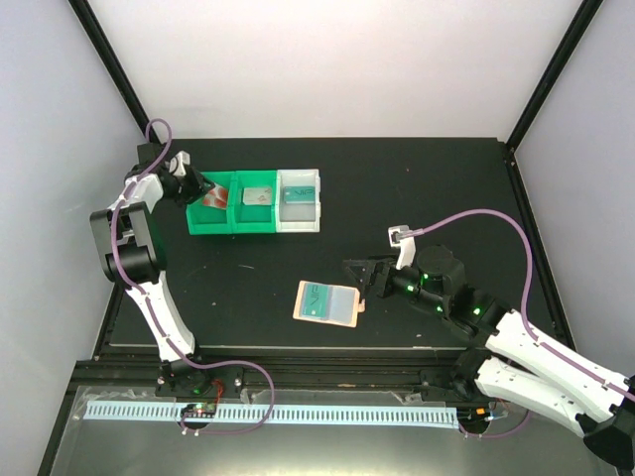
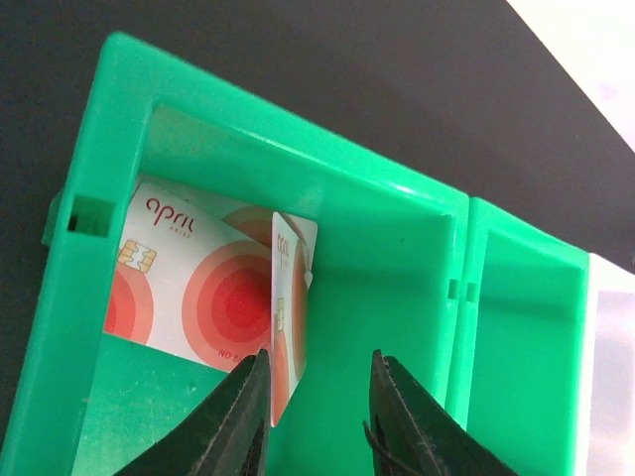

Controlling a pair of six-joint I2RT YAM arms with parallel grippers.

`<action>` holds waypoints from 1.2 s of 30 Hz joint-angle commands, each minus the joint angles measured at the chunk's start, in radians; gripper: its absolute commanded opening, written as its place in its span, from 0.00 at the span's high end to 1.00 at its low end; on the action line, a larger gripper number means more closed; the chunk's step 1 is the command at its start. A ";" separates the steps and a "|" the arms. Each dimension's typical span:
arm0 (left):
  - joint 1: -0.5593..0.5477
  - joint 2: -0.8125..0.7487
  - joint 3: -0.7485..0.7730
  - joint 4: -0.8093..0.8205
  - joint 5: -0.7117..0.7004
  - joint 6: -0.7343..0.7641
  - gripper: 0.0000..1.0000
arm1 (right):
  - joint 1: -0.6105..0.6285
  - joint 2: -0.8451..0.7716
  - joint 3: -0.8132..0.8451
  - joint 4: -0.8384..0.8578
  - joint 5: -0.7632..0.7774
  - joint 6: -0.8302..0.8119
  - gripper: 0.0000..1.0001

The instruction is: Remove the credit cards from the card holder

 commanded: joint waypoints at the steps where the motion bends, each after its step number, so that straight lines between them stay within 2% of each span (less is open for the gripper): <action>1: -0.003 0.005 0.054 -0.018 0.012 -0.012 0.68 | -0.002 -0.018 -0.004 -0.002 0.021 0.004 0.00; 4: -0.004 -0.003 0.056 -0.016 0.015 -0.021 0.64 | -0.003 -0.022 -0.002 -0.007 0.023 0.002 0.00; 12: -0.004 -0.026 0.093 -0.067 -0.012 -0.014 0.62 | -0.003 -0.054 -0.027 -0.003 0.024 0.025 0.00; 16: -0.004 -0.069 0.075 -0.078 -0.070 -0.023 0.51 | -0.003 -0.052 -0.017 -0.016 0.012 0.029 0.00; 20: -0.004 -0.112 0.059 -0.091 -0.076 -0.043 0.47 | -0.002 -0.056 -0.002 -0.043 0.022 0.025 0.00; 24: -0.006 -0.201 -0.002 -0.108 -0.118 -0.062 0.34 | -0.003 -0.072 -0.008 -0.055 0.028 0.033 0.00; 29: -0.010 -0.341 -0.145 -0.115 -0.157 -0.085 0.04 | -0.003 -0.093 0.019 -0.132 0.095 -0.006 0.00; 36: -0.025 -0.546 -0.318 -0.156 -0.196 -0.072 0.01 | -0.002 -0.086 0.024 -0.219 0.122 0.008 0.00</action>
